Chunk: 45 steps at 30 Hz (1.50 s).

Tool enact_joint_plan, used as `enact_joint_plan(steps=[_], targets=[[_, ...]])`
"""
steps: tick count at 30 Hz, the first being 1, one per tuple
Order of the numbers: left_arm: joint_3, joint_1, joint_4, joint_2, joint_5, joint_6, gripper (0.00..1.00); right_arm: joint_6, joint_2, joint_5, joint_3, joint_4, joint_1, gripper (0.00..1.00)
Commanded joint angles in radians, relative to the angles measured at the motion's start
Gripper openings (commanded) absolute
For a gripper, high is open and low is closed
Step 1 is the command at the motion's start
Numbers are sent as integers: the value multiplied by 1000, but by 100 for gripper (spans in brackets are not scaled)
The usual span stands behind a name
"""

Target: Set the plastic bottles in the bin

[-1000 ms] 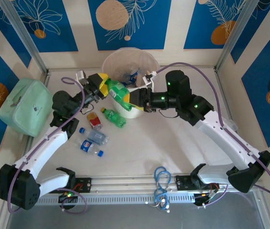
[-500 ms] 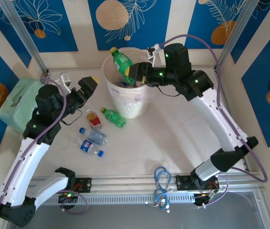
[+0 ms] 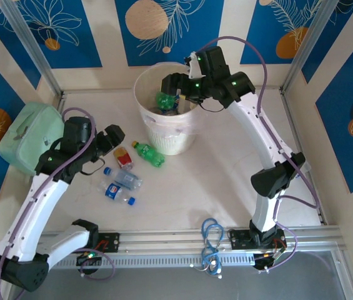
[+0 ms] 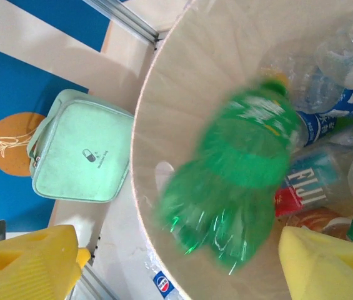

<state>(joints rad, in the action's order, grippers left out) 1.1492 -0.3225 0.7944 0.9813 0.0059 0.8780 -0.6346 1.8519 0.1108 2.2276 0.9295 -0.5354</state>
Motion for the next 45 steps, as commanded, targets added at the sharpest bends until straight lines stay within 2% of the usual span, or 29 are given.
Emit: enact_joint_plan(steps=[1,10,14,21,24,30,45], targets=[[-18,15,61,13,-43,-28,85,33,-26,-4,33,37,-7,85],[-39,38,27,127,-55,-88,86,53,-249,-77,-173,-23,-92,83],[-29,58,-3,242,-73,-134,86,34,-395,-154,-338,-63,-181,80],[2,84,-72,439,-93,-189,78,-79,-634,-284,-684,-156,-355,78],[34,87,-84,513,-101,-203,78,-125,-693,-298,-778,-182,-390,78],[63,89,-102,629,-113,-211,84,-153,-726,-310,-827,-167,-411,81],[118,97,-132,844,-121,-212,82,-151,-689,-295,-813,-175,-424,84]])
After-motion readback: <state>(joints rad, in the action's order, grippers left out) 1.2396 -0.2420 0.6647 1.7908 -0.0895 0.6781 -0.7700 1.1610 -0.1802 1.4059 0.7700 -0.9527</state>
